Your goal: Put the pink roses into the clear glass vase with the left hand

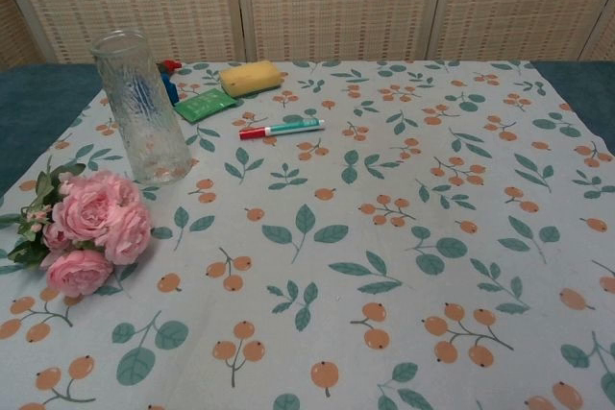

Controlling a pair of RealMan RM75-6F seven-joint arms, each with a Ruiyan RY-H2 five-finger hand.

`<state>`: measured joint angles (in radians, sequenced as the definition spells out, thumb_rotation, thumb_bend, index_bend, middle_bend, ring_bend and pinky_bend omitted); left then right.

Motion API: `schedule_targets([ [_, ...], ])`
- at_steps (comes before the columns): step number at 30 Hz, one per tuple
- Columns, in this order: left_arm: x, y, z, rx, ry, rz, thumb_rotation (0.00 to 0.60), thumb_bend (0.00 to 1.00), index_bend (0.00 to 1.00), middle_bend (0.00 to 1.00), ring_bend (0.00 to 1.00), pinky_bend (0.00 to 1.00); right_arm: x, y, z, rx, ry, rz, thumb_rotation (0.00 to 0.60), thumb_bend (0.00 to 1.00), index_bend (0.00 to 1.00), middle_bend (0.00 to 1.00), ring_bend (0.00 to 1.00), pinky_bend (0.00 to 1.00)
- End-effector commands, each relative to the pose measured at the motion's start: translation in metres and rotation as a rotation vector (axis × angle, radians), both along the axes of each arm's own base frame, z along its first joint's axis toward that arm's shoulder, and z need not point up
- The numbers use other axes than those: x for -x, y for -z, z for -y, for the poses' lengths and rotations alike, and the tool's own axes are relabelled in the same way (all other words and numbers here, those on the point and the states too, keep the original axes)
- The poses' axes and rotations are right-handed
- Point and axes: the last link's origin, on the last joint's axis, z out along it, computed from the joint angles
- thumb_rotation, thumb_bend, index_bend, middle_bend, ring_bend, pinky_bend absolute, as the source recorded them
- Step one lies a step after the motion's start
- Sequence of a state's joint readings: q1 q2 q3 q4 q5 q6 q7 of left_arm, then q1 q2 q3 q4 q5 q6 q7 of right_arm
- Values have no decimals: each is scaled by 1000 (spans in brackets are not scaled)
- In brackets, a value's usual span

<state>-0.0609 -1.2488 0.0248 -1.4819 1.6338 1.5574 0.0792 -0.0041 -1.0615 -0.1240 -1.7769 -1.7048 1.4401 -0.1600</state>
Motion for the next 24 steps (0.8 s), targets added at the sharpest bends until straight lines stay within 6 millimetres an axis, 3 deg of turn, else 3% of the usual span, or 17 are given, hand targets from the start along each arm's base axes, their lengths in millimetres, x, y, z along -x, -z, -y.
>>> schedule_targets([
  [1, 0, 1, 0, -1, -3, 1, 600, 353, 0, 0, 0, 64, 0, 0, 0, -3, 0, 0, 600, 213, 0, 0, 0, 0],
  [7, -8, 17, -9, 38, 8, 82, 600, 350, 0, 0, 0, 117, 1, -1, 1, 3, 6, 2, 600, 213, 0, 0, 0, 0],
  [15, -28, 56, -57, 325, -35, 192, 600, 325, 0, 0, 0, 144, 3, 2, 4, -6, 20, -9, 600, 213, 0, 0, 0, 0],
  [24, -48, 84, -96, 403, -41, 126, 600, 317, 0, 0, 0, 146, 6, 1, 8, -2, 34, -12, 600, 213, 0, 0, 0, 0],
])
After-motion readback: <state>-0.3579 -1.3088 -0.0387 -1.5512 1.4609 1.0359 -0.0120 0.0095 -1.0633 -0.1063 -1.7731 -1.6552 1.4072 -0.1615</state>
